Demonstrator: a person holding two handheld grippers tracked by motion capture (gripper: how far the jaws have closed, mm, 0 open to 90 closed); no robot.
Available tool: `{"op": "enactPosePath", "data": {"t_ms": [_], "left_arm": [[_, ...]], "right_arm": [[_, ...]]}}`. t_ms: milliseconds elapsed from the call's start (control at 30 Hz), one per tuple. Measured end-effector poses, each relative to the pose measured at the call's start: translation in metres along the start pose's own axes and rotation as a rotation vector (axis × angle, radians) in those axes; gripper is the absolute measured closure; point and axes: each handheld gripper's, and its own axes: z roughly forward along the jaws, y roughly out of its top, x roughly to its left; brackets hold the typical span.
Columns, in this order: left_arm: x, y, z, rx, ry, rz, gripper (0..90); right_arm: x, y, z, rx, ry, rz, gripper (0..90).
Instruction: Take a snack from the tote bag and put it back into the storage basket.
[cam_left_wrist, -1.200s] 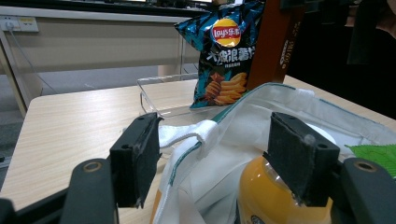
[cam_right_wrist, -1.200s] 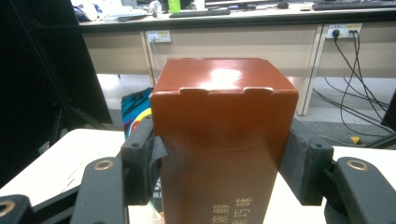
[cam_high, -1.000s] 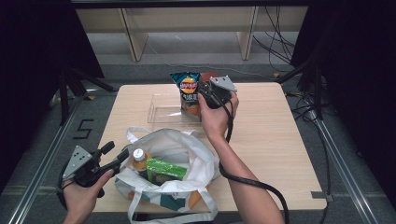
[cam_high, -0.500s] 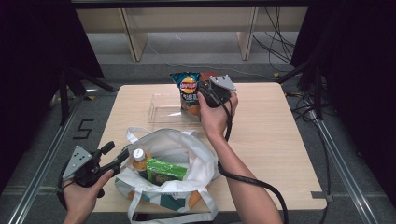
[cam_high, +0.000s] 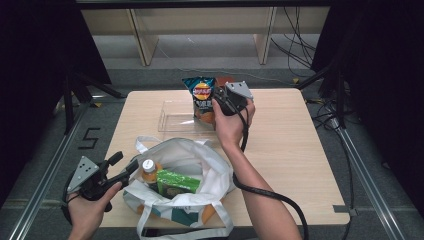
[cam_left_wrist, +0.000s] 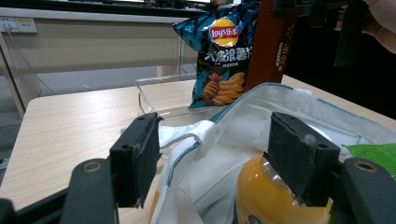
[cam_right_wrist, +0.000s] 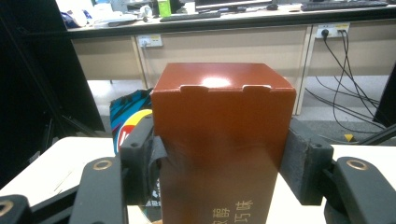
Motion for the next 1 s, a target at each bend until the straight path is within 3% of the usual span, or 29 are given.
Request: {"op": "enactPosePath", "data": {"t_ms": [67, 167, 333, 467, 533, 567, 733, 800, 833, 1000], "left_arm": [[0.000, 0.000, 0.000, 0.000, -0.001, 0.004, 33.6], [0.000, 0.000, 0.000, 0.002, 0.001, 0.004, 33.6], [-0.001, 0.001, -0.001, 0.011, 0.006, 0.005, 33.6], [0.000, 0.001, -0.001, 0.008, 0.005, 0.002, 33.6], [0.000, 0.000, 0.000, -0.002, -0.003, 0.000, 33.6], [0.000, 0.000, 0.000, -0.001, -0.003, 0.001, 33.6], [0.000, 0.000, -0.001, 0.014, 0.008, 0.002, 33.6], [0.000, 0.000, -0.001, 0.012, 0.006, 0.001, 33.6], [-0.001, 0.000, -0.001, 0.011, 0.007, 0.000, 33.6], [-0.001, 0.000, 0.000, 0.012, 0.003, 0.002, 33.6]], "right_arm": [[-0.002, 0.000, 0.001, -0.007, -0.009, -0.017, 38.8], [-0.001, -0.001, 0.000, -0.002, -0.007, 0.006, 38.8], [0.003, -0.003, 0.001, -0.011, -0.020, -0.021, 38.9], [0.005, -0.008, 0.003, 0.010, -0.022, -0.023, 38.9], [0.002, -0.010, 0.005, 0.004, -0.023, -0.074, 38.8], [0.005, -0.011, 0.005, 0.020, -0.026, -0.025, 38.8], [0.004, -0.013, 0.006, 0.029, -0.028, -0.030, 38.6], [0.003, -0.013, 0.006, 0.032, -0.024, -0.057, 38.5], [0.005, -0.015, 0.007, 0.041, -0.022, -0.029, 38.5], [0.002, -0.022, 0.010, 0.076, -0.019, -0.039, 38.4]]}}
